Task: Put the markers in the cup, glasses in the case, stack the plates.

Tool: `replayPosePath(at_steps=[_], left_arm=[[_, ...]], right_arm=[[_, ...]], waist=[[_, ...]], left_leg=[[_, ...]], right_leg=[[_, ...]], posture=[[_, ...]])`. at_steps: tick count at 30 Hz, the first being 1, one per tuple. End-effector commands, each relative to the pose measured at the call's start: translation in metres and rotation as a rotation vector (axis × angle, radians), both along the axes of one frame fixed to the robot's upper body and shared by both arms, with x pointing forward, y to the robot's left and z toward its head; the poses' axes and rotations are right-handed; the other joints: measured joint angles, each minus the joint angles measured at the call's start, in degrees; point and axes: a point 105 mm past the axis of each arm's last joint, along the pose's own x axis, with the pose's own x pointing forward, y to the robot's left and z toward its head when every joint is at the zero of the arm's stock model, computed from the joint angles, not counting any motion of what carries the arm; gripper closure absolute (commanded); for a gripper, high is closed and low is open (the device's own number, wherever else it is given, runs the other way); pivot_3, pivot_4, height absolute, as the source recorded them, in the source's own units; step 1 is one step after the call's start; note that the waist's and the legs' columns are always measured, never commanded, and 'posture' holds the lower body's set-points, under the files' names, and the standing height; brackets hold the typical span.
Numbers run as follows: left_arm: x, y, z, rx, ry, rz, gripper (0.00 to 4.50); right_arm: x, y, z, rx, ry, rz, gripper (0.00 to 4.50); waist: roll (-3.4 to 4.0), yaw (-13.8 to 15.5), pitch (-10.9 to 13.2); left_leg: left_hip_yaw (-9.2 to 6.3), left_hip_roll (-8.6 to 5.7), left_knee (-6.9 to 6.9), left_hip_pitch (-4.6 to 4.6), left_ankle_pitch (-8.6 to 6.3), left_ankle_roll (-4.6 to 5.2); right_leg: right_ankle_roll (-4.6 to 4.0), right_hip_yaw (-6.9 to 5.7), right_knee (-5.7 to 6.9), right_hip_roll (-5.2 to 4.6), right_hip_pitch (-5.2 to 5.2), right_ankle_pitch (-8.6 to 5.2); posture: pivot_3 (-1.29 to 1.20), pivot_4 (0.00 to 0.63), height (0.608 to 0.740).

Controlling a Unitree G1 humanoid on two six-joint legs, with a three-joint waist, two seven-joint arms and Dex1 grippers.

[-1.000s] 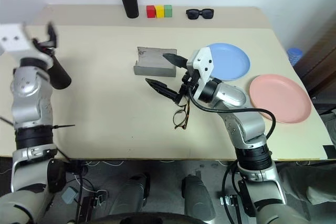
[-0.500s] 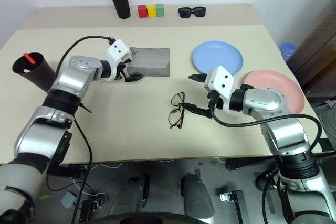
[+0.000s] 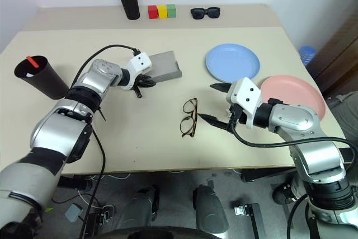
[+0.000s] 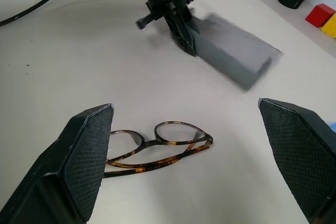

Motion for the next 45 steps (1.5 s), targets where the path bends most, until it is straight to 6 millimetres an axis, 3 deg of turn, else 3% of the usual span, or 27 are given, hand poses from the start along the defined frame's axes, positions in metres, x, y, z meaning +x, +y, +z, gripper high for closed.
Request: replayPosePath(at_steps=[1,6,10,16,19,24,27,31,35,38,45], left_arm=[[-0.006,0.003,0.016,0.007,-0.093,-0.122,4.47],[-0.034,0.028,0.006,0.102,-0.083,-0.286,4.47],[-0.067,0.046,-0.002,0.176,-0.049,-0.411,4.47],[-0.095,0.053,-0.008,0.247,-0.018,-0.492,4.47],[-0.102,0.048,-0.006,0.215,-0.001,-0.504,3.53],[-0.092,0.047,0.006,0.197,-0.072,-0.439,1.0],[-0.09,0.043,0.024,0.146,-0.133,-0.417,1.0],[-0.104,0.041,0.038,0.065,-0.162,-0.416,1.0],[-0.121,0.053,0.036,0.029,-0.125,-0.359,1.0],[-0.137,0.067,0.026,0.009,-0.072,-0.289,0.94],[-0.162,0.098,0.007,-0.024,-0.017,-0.082,0.94]], right_arm=[[-0.004,0.002,0.012,-0.005,-0.045,0.014,0.0],[-0.003,0.012,0.006,0.05,0.102,-0.007,0.0],[0.005,0.017,-0.016,0.062,0.29,-0.074,0.0],[0.022,0.021,-0.033,0.194,0.555,-0.219,0.0],[0.028,0.023,-0.04,0.227,0.63,-0.273,0.0],[0.032,0.029,-0.044,0.306,0.722,-0.31,0.0],[0.034,0.033,-0.05,0.345,0.775,-0.334,0.0],[0.036,0.035,-0.054,0.388,0.829,-0.367,0.0],[0.038,0.036,-0.057,0.404,0.863,-0.388,0.0],[0.037,0.037,-0.059,0.404,0.88,-0.391,0.82],[0.036,0.039,-0.059,0.39,0.895,-0.376,4.45]], waist=[[0.0,-0.1,0.0],[0.03,-0.3,0.0],[0.04,0.0,0.0],[0.05,0.2,0.0],[0.07,0.2,0.0],[0.07,0.0,0.0],[0.07,-0.1,0.0],[0.08,-0.2,0.0],[0.14,-0.6,0.0],[0.15,-0.9,0.0],[0.16,-1.0,0.0]], left_leg=[[0.0,0.0,0.0,0.0,0.0,0.0],[0.01,0.04,-0.05,0.02,0.0,-0.01],[0.0,0.06,-0.02,0.02,0.0,0.0],[-0.01,0.06,0.02,0.02,0.0,0.0],[0.0,0.04,0.02,0.02,0.0,0.01],[-0.01,0.06,-0.01,0.02,0.0,0.02],[-0.01,0.05,0.01,0.02,0.0,0.03],[0.0,0.06,-0.03,0.01,0.0,0.03],[0.02,0.08,-0.04,0.03,0.0,0.03],[0.02,0.08,-0.05,0.03,0.0,0.03],[0.03,0.09,-0.04,0.03,-0.01,0.04]], right_leg=[[0.0,0.0,0.0,0.0,0.0,0.0],[-0.02,0.04,0.05,0.03,-0.05,0.01],[-0.03,0.04,0.04,0.02,-0.01,0.01],[-0.04,0.04,0.04,0.0,0.03,0.0],[-0.04,0.03,0.03,0.0,0.04,0.0],[-0.04,0.02,0.06,0.03,-0.02,0.0],[-0.04,0.02,0.07,0.03,-0.02,0.01],[-0.04,0.03,0.08,0.02,-0.05,0.0],[-0.04,0.06,0.12,0.03,-0.07,0.0],[-0.04,0.06,0.13,0.04,-0.08,0.0],[-0.06,0.07,0.11,0.02,-0.07,0.0]], posture=[[0.0,0.15,0.74],[0.0,0.15,0.74],[0.0,0.15,0.74],[0.0,0.15,0.74],[0.0,0.15,0.74],[0.0,0.15,0.74],[0.0,0.15,0.74],[0.0,0.15,0.74],[0.0,0.15,0.74],[0.0,0.15,0.74],[0.0,0.15,0.74]])
